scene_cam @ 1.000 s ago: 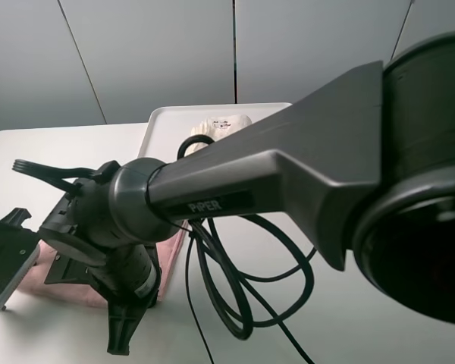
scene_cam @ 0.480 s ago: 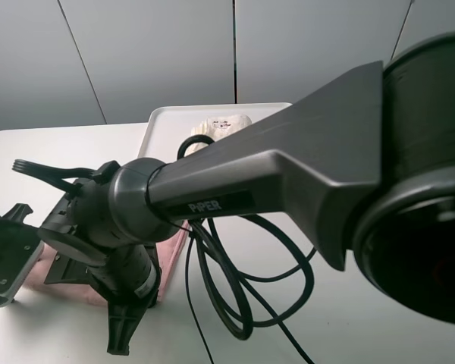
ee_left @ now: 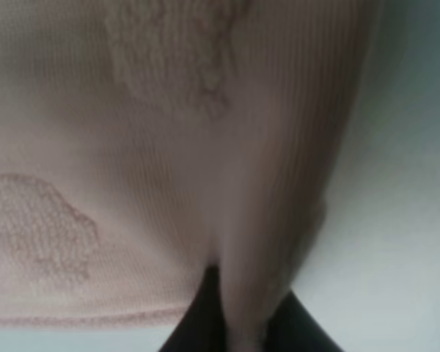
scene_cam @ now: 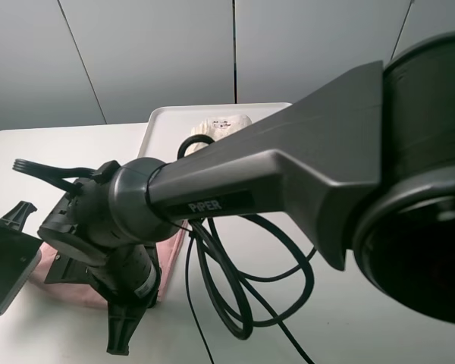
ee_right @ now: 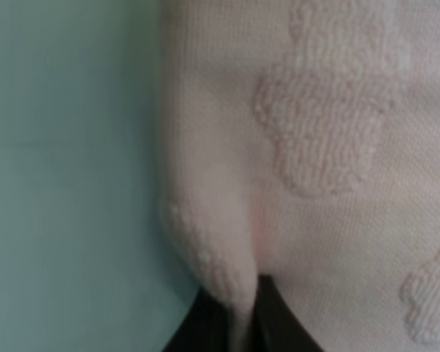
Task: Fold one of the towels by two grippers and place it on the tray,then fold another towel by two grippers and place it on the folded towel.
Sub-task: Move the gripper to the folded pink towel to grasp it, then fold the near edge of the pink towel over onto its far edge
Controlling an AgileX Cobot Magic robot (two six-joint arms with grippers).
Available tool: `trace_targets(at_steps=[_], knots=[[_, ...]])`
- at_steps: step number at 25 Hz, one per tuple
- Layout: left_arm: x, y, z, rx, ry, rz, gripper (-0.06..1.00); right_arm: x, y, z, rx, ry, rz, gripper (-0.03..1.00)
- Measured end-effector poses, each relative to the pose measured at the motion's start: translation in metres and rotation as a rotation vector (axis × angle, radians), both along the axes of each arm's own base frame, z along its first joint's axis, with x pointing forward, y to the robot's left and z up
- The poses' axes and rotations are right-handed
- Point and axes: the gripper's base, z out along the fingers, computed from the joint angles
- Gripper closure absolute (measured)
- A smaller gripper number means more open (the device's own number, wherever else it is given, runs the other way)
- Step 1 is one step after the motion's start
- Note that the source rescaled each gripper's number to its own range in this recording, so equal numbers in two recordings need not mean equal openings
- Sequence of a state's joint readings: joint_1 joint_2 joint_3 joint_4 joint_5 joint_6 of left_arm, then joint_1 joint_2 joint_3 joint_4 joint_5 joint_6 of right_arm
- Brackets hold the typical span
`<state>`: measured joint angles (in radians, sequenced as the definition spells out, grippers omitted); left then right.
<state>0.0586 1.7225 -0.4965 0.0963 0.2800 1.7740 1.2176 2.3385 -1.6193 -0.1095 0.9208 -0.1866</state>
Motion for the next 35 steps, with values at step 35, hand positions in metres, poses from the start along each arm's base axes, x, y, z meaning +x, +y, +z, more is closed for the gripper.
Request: trace_targets(at_steps=[35], knots=[[0.024, -0.012, 0.072, -0.358, -0.194, 0.815, 0.91, 0.097, -0.061, 0.087, 0.173, 0.035, -0.473, 0.96]])
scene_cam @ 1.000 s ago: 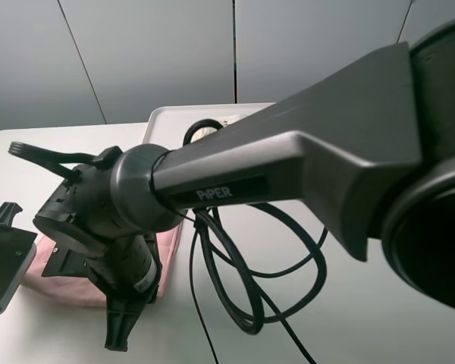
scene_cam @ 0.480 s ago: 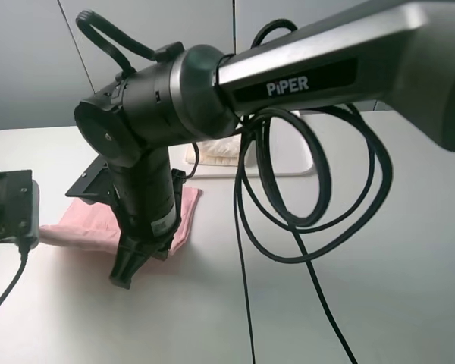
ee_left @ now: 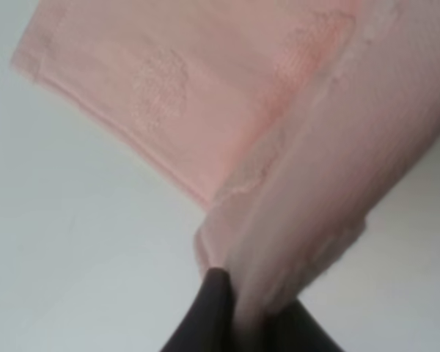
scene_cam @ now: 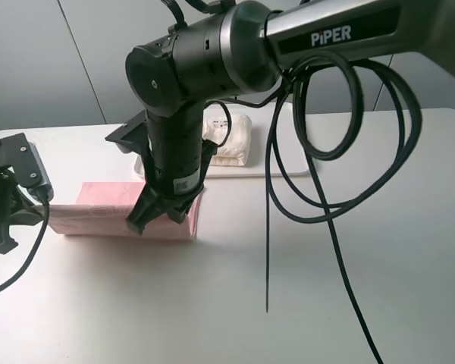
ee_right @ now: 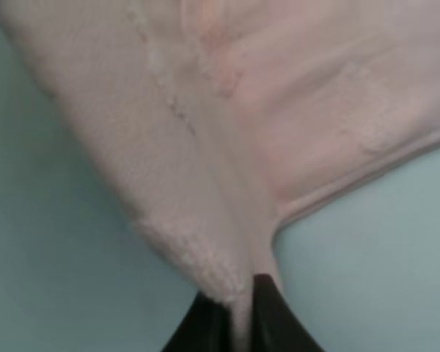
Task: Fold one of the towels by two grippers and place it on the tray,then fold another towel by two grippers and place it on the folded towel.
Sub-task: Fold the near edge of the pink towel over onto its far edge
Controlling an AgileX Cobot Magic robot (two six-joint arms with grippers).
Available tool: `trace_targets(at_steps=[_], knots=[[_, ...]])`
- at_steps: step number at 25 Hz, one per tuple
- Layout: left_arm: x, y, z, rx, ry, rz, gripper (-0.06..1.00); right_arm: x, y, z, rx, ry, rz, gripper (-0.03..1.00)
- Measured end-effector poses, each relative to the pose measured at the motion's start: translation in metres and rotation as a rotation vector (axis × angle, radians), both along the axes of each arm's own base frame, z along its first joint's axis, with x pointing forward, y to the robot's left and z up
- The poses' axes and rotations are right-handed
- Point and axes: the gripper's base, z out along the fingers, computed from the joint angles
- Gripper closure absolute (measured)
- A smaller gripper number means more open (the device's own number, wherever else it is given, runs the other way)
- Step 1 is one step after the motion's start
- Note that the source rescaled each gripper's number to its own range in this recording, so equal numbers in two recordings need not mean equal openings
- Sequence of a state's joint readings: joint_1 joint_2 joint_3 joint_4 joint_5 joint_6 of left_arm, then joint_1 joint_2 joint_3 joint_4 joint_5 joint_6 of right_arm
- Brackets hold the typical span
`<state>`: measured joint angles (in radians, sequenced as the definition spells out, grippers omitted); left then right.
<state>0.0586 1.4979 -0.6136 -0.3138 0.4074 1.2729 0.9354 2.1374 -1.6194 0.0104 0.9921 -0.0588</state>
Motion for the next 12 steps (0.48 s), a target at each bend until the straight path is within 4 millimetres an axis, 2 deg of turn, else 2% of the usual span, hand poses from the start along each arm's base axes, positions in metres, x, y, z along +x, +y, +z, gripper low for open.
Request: trace_targets(at_steps=[6, 12], knots=[[0.011, 0.002, -0.011, -0.036, -0.005, 0.114, 0.91, 0.012, -0.002, 0.001, 0.053, -0.037, -0.042, 0.96], [0.032, 0.001, -0.009, -0.088, -0.034, 0.185, 0.91, 0.021, -0.001, 0.003, 0.079, -0.119, -0.051, 0.96]])
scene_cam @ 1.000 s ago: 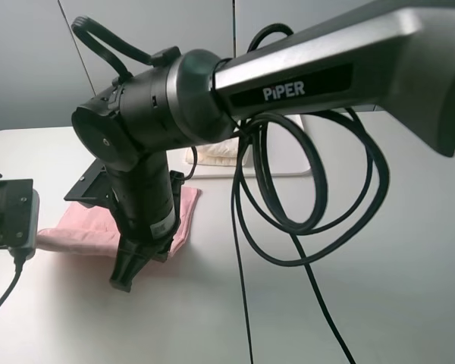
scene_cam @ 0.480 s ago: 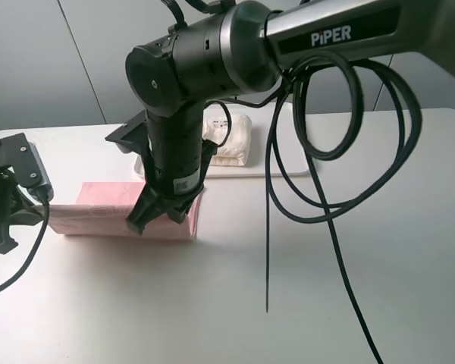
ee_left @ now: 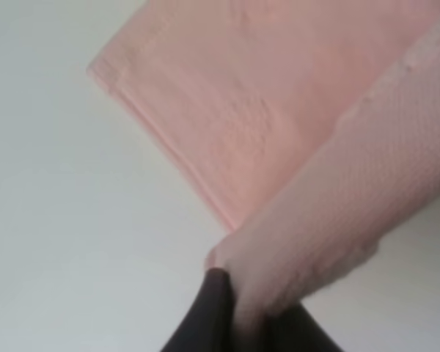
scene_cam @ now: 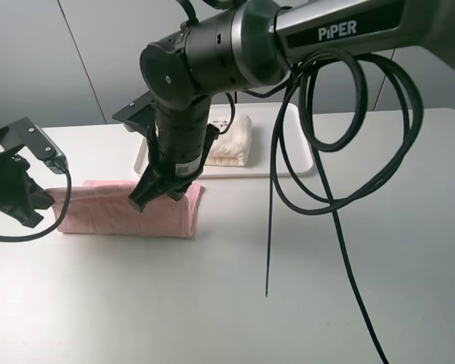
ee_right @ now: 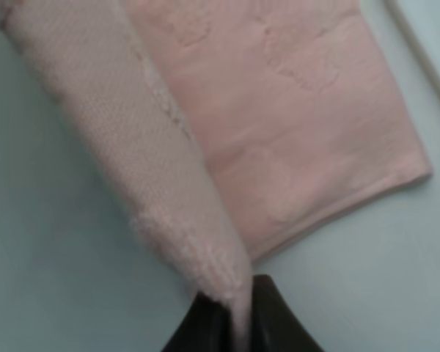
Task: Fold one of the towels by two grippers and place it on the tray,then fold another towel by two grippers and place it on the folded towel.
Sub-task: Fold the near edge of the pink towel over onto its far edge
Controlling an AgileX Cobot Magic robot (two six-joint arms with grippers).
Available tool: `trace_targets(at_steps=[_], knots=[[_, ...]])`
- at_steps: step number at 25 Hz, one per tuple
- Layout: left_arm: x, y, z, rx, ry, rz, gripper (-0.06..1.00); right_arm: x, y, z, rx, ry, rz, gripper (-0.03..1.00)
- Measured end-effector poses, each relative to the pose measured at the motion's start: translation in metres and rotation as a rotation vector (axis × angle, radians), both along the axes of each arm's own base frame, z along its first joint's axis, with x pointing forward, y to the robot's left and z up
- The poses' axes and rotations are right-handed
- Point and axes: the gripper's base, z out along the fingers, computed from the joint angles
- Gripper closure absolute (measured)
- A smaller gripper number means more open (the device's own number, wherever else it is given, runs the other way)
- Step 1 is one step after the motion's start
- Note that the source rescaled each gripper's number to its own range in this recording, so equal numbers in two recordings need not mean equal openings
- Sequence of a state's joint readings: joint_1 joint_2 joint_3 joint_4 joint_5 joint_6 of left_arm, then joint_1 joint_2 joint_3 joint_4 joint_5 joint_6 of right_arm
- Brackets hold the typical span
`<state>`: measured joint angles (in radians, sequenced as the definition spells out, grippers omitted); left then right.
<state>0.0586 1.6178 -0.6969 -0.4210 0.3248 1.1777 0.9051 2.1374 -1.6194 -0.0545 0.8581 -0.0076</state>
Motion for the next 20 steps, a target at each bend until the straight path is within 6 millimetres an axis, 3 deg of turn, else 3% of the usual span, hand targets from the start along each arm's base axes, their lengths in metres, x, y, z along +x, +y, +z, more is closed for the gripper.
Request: trace_targets(at_steps=[10, 13, 14, 16, 18, 20], knots=[[0.026, 0.0, -0.007, -0.055, -0.005, 0.078, 0.91, 0.013, 0.004, 0.004, 0.062, -0.14, -0.053, 0.96], [0.03, 0.001, -0.004, -0.054, -0.035, 0.095, 0.78, 0.019, 0.004, 0.006, 0.075, -0.201, -0.096, 0.92], [0.031, 0.002, -0.004, -0.052, -0.048, 0.103, 0.69, 0.02, 0.004, 0.007, 0.074, -0.217, -0.097, 0.86], [0.033, 0.003, -0.002, -0.046, -0.076, 0.122, 0.4, 0.022, 0.004, 0.008, 0.088, -0.236, -0.104, 0.65], [0.038, 0.005, 0.001, -0.053, -0.115, 0.169, 0.11, 0.022, 0.005, 0.008, 0.103, -0.237, -0.123, 0.35], [0.044, 0.006, 0.007, -0.077, -0.15, 0.221, -0.02, 0.023, 0.005, 0.009, 0.108, -0.236, -0.144, 0.1]])
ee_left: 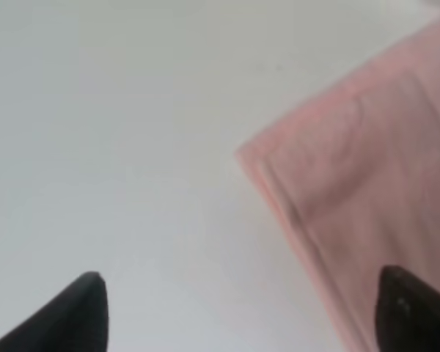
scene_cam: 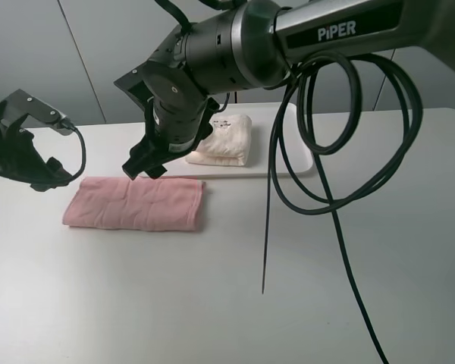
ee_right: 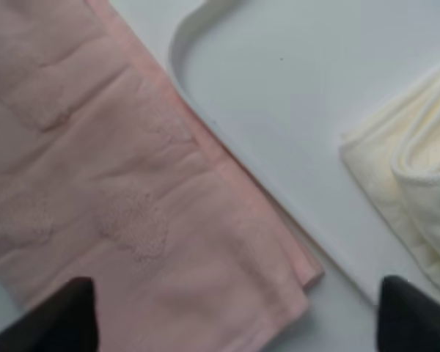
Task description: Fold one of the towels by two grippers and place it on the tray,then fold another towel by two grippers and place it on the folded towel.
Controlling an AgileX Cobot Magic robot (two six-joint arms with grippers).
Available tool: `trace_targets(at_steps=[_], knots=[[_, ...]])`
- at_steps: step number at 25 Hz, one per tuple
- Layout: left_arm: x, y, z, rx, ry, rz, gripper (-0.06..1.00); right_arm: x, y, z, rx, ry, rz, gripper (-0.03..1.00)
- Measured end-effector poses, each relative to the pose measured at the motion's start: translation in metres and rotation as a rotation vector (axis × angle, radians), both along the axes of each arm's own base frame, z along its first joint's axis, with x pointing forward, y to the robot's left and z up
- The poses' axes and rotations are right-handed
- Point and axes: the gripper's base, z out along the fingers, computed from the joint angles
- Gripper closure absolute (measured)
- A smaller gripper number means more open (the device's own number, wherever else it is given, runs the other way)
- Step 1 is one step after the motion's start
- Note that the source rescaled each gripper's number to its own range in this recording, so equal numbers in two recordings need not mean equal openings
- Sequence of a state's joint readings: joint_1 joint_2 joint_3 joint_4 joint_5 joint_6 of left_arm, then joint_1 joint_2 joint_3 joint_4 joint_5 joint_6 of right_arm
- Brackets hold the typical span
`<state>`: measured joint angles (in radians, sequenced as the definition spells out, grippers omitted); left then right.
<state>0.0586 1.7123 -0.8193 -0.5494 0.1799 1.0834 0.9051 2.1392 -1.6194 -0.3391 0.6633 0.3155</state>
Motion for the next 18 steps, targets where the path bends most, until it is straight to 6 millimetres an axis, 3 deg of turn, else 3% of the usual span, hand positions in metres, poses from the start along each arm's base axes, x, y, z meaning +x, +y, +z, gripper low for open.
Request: trace_targets(at_steps=[2, 7, 11, 14, 18], knots=[[0.006, 0.0, 0.006, -0.018, -0.022, 0.022, -0.04, 0.002, -0.002, 0.0, 0.003, -0.002, -0.017, -0.01], [0.023, -0.004, 0.019, -0.142, 0.001, 0.104, -0.05, 0.015, -0.019, -0.002, -0.005, 0.049, -0.117, -0.03], [0.043, -0.007, 0.013, -0.263, 0.162, 0.211, -0.05, 0.03, -0.044, -0.007, 0.007, 0.199, -0.205, -0.03], [0.057, -0.003, 0.005, -0.247, 0.307, 0.306, -0.05, 0.037, -0.061, -0.009, -0.001, 0.279, -0.23, -0.03], [0.06, 0.003, -0.007, -0.176, 0.438, 0.401, -0.05, 0.037, -0.063, -0.009, -0.013, 0.298, -0.215, -0.03]])
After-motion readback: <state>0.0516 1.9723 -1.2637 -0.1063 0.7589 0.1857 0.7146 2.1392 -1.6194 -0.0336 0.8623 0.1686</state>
